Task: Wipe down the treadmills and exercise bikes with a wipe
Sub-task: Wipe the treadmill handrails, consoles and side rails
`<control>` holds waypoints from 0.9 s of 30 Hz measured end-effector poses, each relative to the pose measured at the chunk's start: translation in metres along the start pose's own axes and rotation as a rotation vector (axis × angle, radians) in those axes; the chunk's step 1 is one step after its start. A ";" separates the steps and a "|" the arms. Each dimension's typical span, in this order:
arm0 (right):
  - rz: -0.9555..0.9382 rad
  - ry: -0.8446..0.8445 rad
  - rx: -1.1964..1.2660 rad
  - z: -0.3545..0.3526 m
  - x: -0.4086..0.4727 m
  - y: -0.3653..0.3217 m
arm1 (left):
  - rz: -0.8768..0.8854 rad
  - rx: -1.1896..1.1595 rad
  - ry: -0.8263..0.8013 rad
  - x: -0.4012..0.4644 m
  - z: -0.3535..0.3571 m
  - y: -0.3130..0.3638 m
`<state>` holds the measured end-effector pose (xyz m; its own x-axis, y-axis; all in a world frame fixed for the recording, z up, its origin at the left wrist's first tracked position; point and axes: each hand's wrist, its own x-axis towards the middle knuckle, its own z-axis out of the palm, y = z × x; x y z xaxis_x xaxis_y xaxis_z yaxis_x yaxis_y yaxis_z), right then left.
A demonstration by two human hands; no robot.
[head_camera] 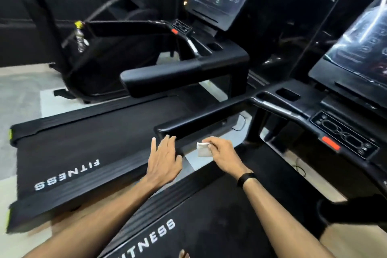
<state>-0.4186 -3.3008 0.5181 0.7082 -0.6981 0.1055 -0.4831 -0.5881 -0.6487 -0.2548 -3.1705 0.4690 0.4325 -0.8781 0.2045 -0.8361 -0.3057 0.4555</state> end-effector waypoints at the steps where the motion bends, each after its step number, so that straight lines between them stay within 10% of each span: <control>1: 0.000 -0.001 0.015 -0.001 0.008 0.004 | -0.024 0.000 0.005 0.008 0.000 0.000; 27: 0.157 0.077 0.125 0.021 0.124 0.039 | -0.030 0.337 -0.337 0.113 0.035 -0.041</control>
<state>-0.3389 -3.4016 0.4901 0.5858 -0.8089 0.0497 -0.5132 -0.4177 -0.7498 -0.1837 -3.2697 0.4433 0.3713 -0.9204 -0.1226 -0.9118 -0.3863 0.1393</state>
